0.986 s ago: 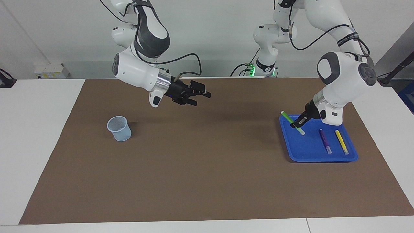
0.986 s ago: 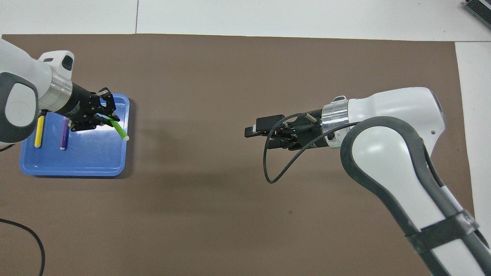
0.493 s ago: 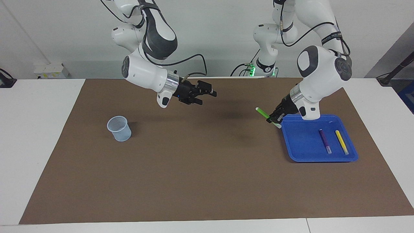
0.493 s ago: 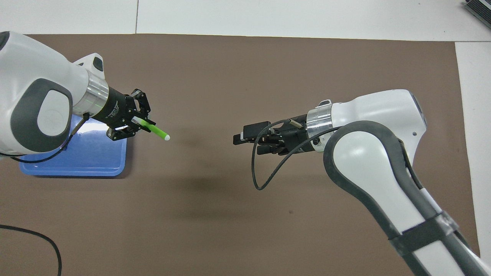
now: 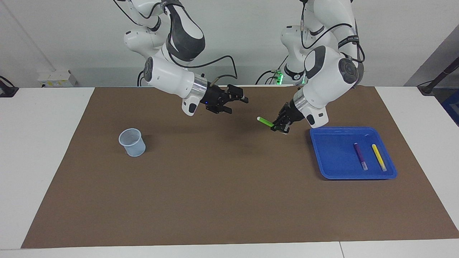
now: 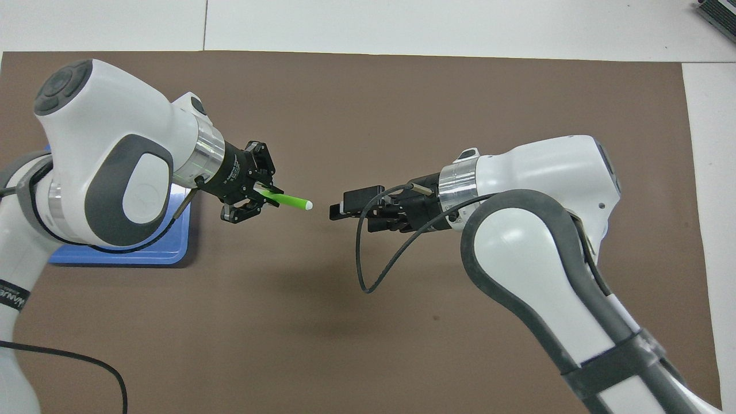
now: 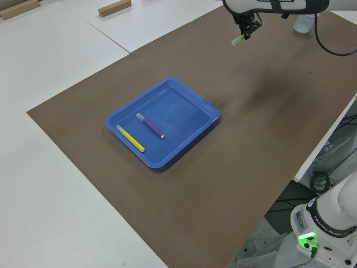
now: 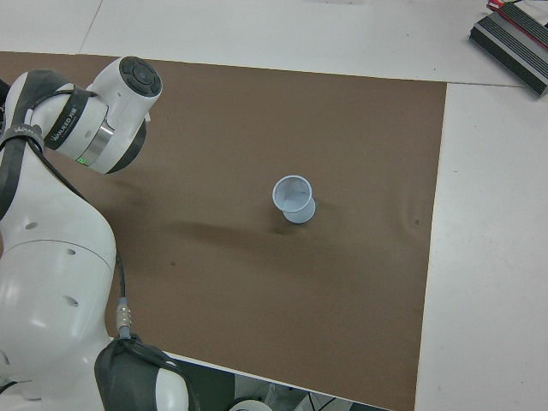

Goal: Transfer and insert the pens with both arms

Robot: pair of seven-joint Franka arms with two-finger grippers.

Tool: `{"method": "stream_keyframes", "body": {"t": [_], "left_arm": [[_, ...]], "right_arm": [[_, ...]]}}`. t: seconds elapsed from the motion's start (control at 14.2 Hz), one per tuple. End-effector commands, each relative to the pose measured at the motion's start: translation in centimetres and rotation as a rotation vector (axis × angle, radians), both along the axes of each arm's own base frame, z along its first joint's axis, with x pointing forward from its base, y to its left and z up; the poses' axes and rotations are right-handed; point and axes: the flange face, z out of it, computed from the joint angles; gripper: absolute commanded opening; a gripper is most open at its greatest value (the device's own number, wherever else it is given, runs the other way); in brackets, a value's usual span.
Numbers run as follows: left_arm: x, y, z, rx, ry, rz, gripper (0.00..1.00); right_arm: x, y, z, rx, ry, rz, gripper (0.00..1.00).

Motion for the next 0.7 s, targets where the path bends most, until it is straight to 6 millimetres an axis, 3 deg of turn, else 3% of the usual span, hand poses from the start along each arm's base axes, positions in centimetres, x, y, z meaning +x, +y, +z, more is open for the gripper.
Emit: {"method": "stream_keyframes", "body": {"t": [0.0, 0.35, 0.63], "left_arm": [[-0.9, -0.7, 0.5, -0.009, 0.019, 0.092, 0.0], [-3.1, -4.7, 0.4, 0.007, 0.06, 0.128, 0.0], [-4.0, -5.9, 0.2, 0.015, 0.076, 0.139, 0.0]], "right_arm": [[0.4, 1.6, -0.9, 0.01, -0.006, -0.018, 0.94], [0.7, 1.8, -1.2, 0.005, -0.008, -0.036, 0.9], [1.0, 1.7, -1.1, 0.003, -0.022, -0.051, 0.86]]}}
